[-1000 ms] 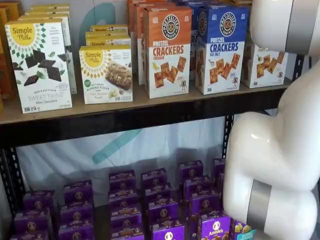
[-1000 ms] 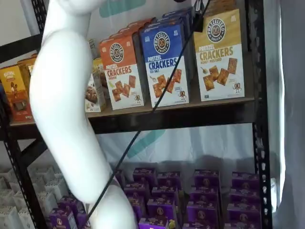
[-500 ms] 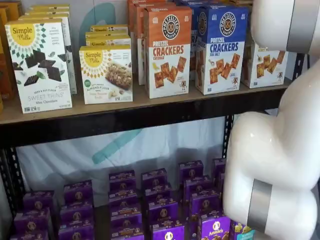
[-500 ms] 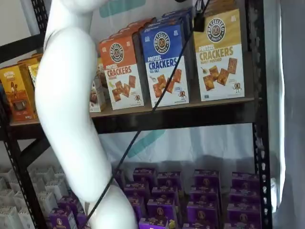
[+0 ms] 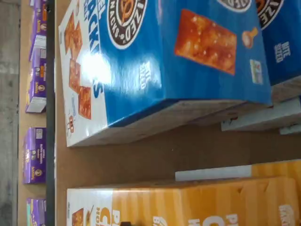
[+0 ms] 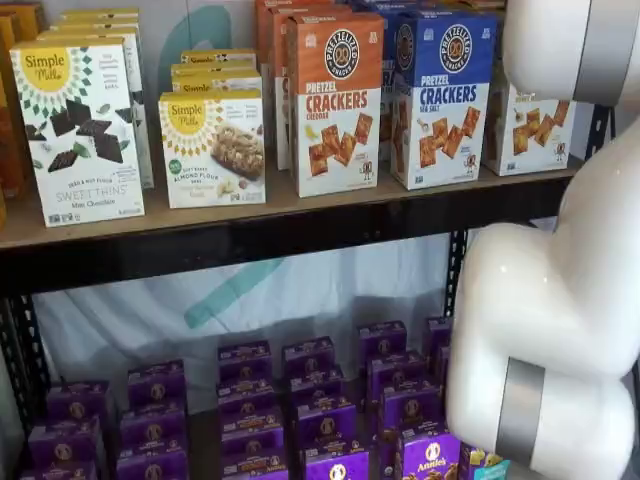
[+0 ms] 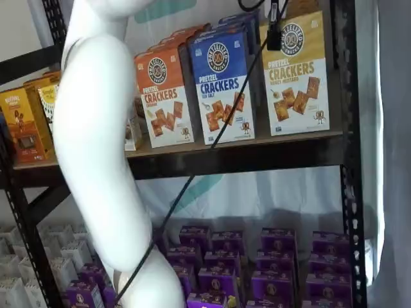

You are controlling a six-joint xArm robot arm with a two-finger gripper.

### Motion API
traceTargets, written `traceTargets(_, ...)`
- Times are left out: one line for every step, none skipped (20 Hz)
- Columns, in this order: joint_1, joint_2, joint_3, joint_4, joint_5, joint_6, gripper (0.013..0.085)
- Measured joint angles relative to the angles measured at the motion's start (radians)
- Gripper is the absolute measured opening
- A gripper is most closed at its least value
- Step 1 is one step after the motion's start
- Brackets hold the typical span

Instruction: Retrieve the yellow and white box located on the top shelf, the sixth one from the left

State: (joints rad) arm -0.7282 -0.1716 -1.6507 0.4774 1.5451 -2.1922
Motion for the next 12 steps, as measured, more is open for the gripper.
traceTargets(0.001, 0.003, -0.001, -0.003, 0.0, 0.0, 0.085)
traceTargets(0.002, 0.005, -0.003, -0.006, 0.001, 0.0, 0.085)
traceTargets(0.002, 0.009, -0.008, -0.008, 0.005, 0.001, 0.085)
traceTargets(0.002, 0.016, -0.019, -0.012, 0.016, 0.003, 0.085)
traceTargets(0.003, 0.028, -0.042, -0.02, 0.039, 0.008, 0.085)
traceTargets(0.003, 0.046, -0.074, -0.03, 0.07, 0.015, 0.085)
traceTargets(0.003, 0.06, -0.101, -0.04, 0.096, 0.021, 0.085)
traceTargets(0.005, 0.073, -0.125, -0.051, 0.118, 0.025, 0.085)
traceTargets(0.007, 0.082, -0.142, -0.062, 0.133, 0.027, 0.085)
traceTargets(0.01, 0.088, -0.155, -0.074, 0.142, 0.029, 0.085)
traceTargets(0.014, 0.089, -0.159, -0.086, 0.143, 0.028, 0.085)
traceTargets(0.02, 0.087, -0.159, -0.099, 0.14, 0.027, 0.085)
